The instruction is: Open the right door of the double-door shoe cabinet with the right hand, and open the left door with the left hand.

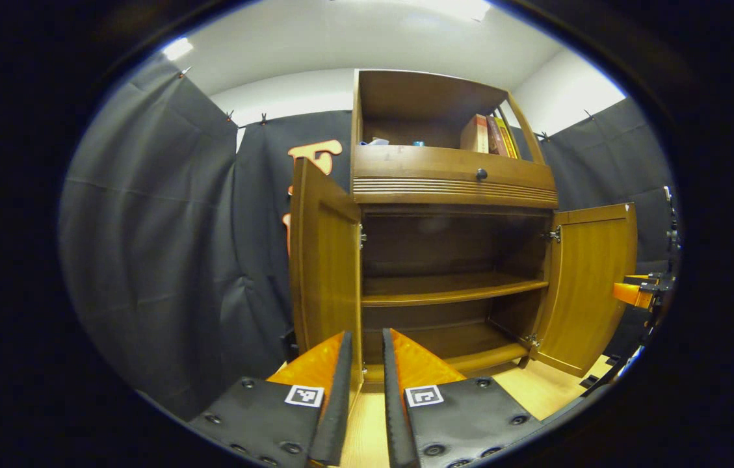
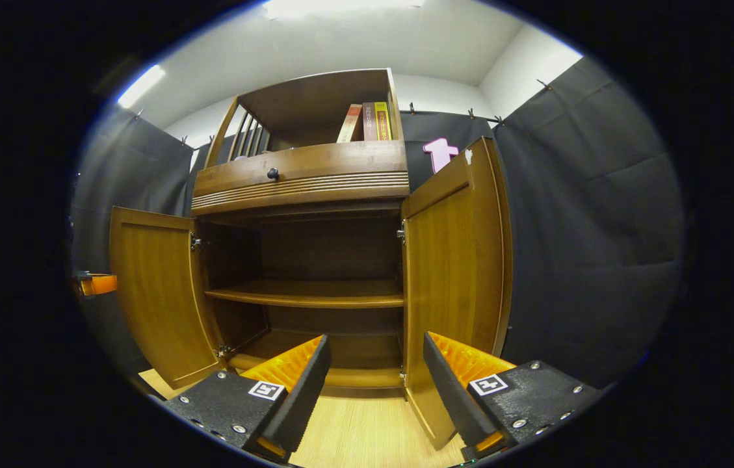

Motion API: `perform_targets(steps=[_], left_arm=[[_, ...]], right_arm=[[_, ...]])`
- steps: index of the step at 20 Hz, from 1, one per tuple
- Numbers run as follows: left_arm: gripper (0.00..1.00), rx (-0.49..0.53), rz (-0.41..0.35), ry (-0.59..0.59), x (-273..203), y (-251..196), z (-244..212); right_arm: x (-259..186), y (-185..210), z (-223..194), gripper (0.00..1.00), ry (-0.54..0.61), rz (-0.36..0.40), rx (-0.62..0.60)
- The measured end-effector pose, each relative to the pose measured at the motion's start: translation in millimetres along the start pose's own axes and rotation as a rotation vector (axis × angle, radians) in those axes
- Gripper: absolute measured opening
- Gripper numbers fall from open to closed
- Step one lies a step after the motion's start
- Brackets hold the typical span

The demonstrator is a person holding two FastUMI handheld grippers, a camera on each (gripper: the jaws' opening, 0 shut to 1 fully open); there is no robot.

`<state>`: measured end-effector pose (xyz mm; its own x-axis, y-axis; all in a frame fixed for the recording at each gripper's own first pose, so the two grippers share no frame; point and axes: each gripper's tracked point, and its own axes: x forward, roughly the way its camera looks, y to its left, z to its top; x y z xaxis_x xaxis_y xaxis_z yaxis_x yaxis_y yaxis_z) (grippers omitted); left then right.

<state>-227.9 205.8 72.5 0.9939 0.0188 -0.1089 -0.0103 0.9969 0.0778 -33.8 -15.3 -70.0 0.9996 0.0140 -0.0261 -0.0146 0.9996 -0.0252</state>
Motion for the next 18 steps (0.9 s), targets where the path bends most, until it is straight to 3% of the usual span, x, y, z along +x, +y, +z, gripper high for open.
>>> perform_targets(steps=[3,13,17,18], left_arm=[[0.64,0.001,-0.025,0.005,5.0,-18.4,4.5],[0.99,-0.005,-0.037,-0.022,24.9,-41.5,16.0],[0.98,-0.008,-0.032,-0.019,30.3,-41.3,15.3],[0.98,-0.004,-0.032,-0.02,31.4,-41.8,16.3]], right_arm=[[2.7,-5.0,4.0,0.88,-0.007,-0.003,0.003],[13.1,-22.9,9.4,0.88,-0.019,-0.026,-0.011],[19.3,-23.3,5.8,0.88,-0.013,-0.023,-0.012],[20.8,-23.2,5.0,0.99,-0.012,-0.022,-0.011]])
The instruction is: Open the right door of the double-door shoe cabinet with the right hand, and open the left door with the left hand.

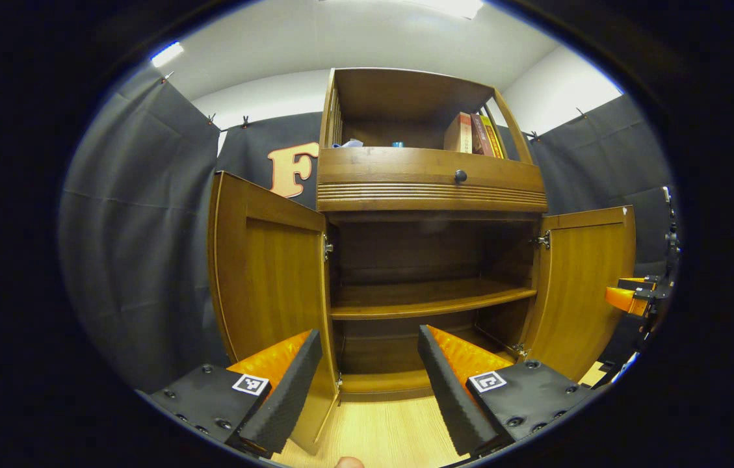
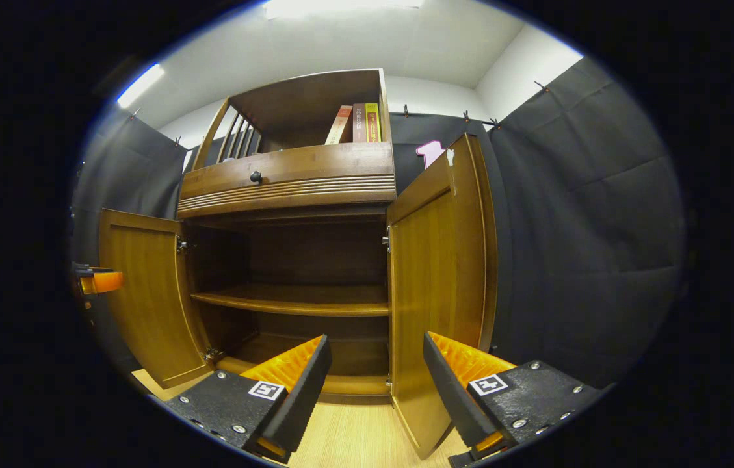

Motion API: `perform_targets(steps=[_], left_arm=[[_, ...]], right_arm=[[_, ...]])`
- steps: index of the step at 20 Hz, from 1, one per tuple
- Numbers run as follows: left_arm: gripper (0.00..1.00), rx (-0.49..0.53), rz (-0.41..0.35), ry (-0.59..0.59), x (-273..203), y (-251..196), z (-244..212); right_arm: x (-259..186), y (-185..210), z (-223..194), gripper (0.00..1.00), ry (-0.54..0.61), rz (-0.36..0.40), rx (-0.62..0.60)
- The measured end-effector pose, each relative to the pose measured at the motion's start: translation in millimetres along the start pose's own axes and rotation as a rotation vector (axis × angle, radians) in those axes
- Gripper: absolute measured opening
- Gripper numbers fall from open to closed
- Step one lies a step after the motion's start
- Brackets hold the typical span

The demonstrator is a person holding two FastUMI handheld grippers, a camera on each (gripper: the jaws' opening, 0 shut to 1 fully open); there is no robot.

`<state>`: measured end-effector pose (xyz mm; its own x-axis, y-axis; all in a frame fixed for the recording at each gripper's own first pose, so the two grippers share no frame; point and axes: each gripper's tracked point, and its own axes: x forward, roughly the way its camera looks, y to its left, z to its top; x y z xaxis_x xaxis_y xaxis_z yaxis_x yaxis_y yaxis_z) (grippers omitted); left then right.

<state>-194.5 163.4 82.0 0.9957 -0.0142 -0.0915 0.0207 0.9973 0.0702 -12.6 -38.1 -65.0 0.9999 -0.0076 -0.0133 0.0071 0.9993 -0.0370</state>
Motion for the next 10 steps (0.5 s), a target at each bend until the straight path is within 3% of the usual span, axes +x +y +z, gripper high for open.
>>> perform_targets(steps=[10], left_arm=[[0.98,0.011,-0.002,-0.009,0.7,-1.3,-1.2]], right_arm=[[4.0,-1.4,-0.9,0.99,-0.002,0.0,0.005]])
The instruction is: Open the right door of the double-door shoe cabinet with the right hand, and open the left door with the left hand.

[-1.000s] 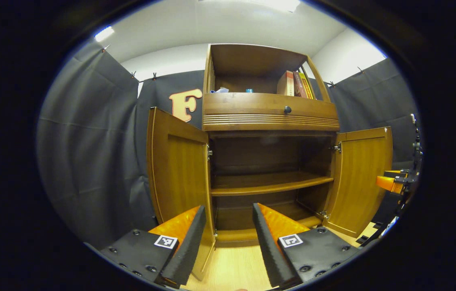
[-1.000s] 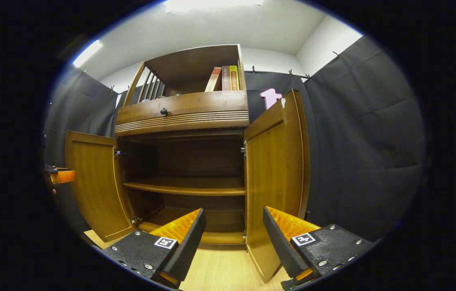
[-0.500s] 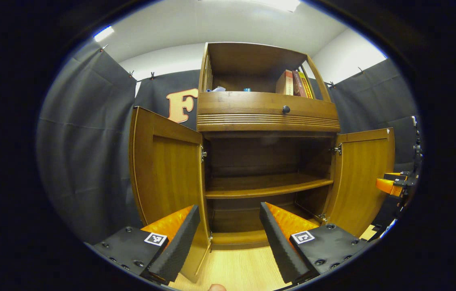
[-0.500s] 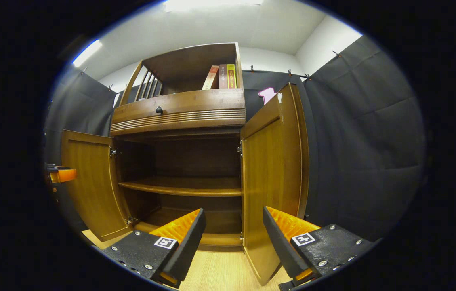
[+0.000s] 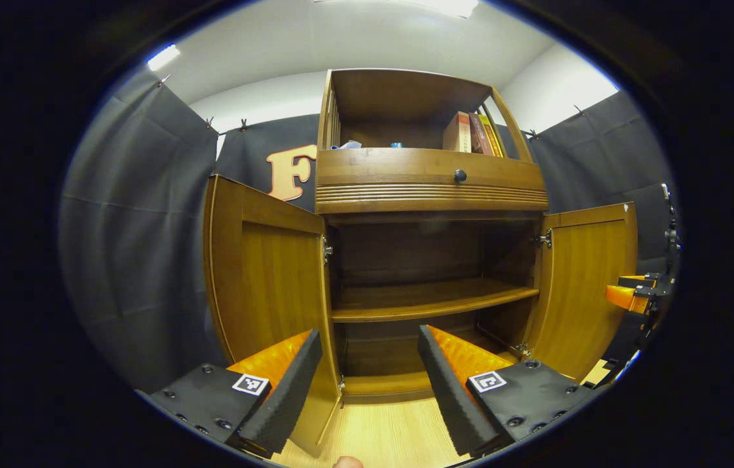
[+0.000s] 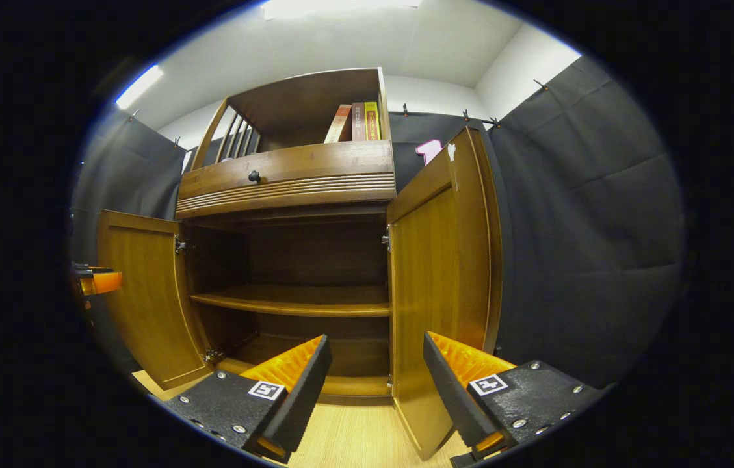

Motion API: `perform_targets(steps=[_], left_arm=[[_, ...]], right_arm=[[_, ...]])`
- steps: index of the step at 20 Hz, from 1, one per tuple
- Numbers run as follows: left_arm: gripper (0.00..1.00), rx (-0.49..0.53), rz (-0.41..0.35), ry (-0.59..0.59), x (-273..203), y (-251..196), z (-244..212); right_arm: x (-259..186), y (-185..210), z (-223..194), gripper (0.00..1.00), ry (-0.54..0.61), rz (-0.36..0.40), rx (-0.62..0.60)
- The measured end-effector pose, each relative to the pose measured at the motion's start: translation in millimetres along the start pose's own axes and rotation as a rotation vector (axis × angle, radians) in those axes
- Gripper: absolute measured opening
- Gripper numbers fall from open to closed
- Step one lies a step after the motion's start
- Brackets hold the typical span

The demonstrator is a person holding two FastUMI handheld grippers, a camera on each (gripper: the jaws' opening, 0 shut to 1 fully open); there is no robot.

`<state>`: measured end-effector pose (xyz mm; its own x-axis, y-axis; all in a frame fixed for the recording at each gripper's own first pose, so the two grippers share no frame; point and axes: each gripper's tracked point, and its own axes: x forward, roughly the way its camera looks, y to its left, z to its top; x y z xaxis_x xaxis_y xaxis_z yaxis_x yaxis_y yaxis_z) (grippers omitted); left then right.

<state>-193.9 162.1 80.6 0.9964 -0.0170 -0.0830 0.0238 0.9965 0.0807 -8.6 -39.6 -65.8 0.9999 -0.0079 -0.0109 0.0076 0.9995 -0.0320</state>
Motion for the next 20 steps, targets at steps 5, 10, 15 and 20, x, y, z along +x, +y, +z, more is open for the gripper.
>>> perform_targets(steps=[5,10,15,20], left_arm=[[0.98,0.004,0.0,-0.002,-2.6,0.2,0.4],[0.98,0.009,-0.002,-0.005,-3.9,-2.6,0.3],[0.99,0.006,0.002,-0.001,-4.7,0.1,-1.4],[0.98,0.002,-0.002,0.001,-3.7,-1.9,-2.5]], right_arm=[[-1.2,-1.0,2.2,0.99,-0.004,-0.001,-0.001],[-1.2,-1.5,2.3,1.0,-0.005,-0.002,-0.003],[-1.6,0.6,2.3,0.99,-0.004,0.001,-0.005],[0.1,1.3,0.6,0.99,-0.001,0.004,-0.001]])
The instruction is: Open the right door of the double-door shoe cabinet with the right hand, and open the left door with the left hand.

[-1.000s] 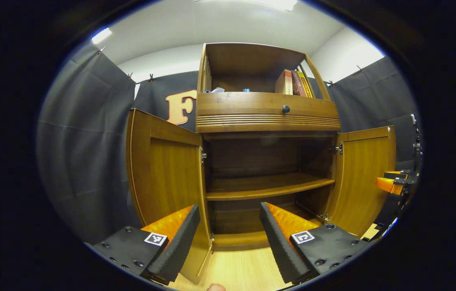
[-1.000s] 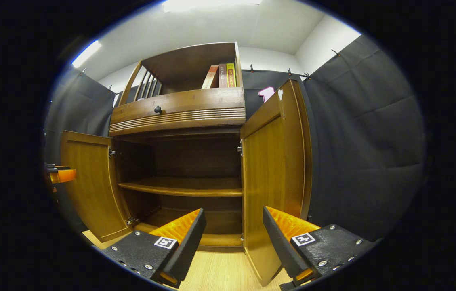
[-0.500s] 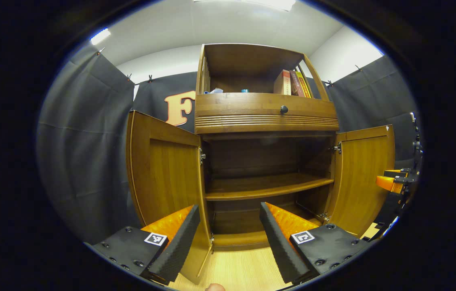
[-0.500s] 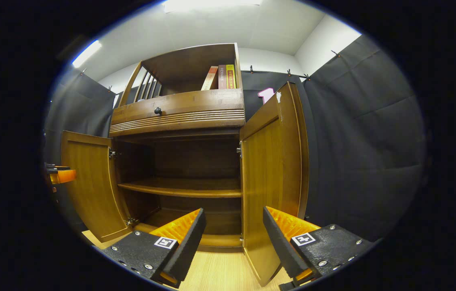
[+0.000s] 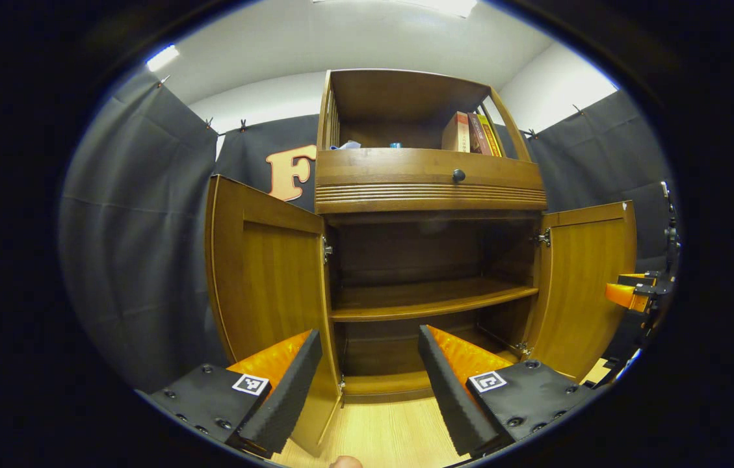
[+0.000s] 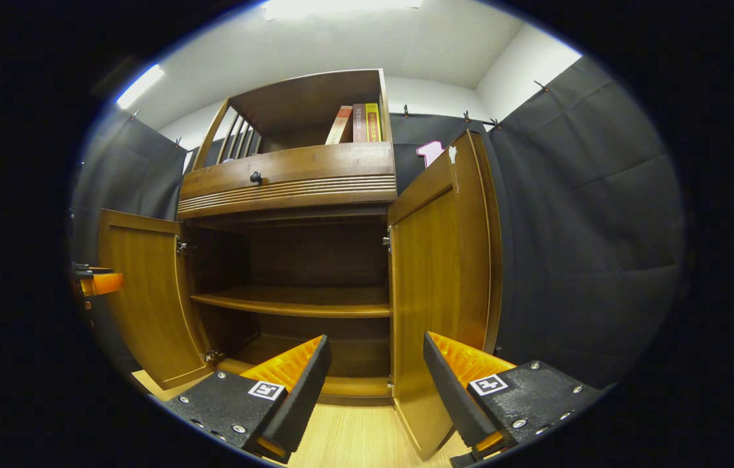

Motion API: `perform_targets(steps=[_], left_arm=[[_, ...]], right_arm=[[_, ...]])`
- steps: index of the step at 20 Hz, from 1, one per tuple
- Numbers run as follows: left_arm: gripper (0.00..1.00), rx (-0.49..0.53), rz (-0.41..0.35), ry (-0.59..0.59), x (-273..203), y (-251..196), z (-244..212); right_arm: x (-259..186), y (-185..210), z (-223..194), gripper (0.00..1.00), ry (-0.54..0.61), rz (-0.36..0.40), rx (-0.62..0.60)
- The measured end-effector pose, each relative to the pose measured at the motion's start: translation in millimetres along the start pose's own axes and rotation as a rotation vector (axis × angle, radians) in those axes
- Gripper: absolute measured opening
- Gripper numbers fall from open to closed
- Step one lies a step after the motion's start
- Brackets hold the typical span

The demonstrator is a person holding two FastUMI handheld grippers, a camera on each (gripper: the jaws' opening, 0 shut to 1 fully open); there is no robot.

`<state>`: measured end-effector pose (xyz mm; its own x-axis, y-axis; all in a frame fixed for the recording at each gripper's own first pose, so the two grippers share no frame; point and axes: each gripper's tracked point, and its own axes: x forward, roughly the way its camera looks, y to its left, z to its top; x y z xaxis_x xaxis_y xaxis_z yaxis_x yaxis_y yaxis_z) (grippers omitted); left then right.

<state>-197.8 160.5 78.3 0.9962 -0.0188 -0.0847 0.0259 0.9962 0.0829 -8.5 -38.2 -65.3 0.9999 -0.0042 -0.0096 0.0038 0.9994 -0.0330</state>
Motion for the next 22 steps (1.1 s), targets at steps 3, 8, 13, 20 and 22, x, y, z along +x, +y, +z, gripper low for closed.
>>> perform_targets(steps=[3,8,13,20,22], left_arm=[[0.98,-0.002,0.001,0.001,0.5,1.2,-1.0],[0.98,-0.005,-0.001,-0.002,2.0,-1.3,-0.7],[0.98,-0.007,-0.008,-0.004,1.1,-2.2,-1.8],[0.98,-0.008,0.002,-0.002,2.2,0.6,-4.1],[0.99,-0.007,0.002,0.001,3.2,0.9,-4.8]], right_arm=[[1.0,-0.1,-1.0,0.99,0.002,-0.002,-0.001],[2.9,1.7,-1.1,0.99,0.002,0.003,-0.003],[4.0,1.0,-1.8,0.99,0.003,0.001,-0.003],[4.4,0.4,-2.7,0.99,0.004,0.001,-0.003],[4.0,0.6,-3.2,0.99,0.005,0.0,-0.005]])
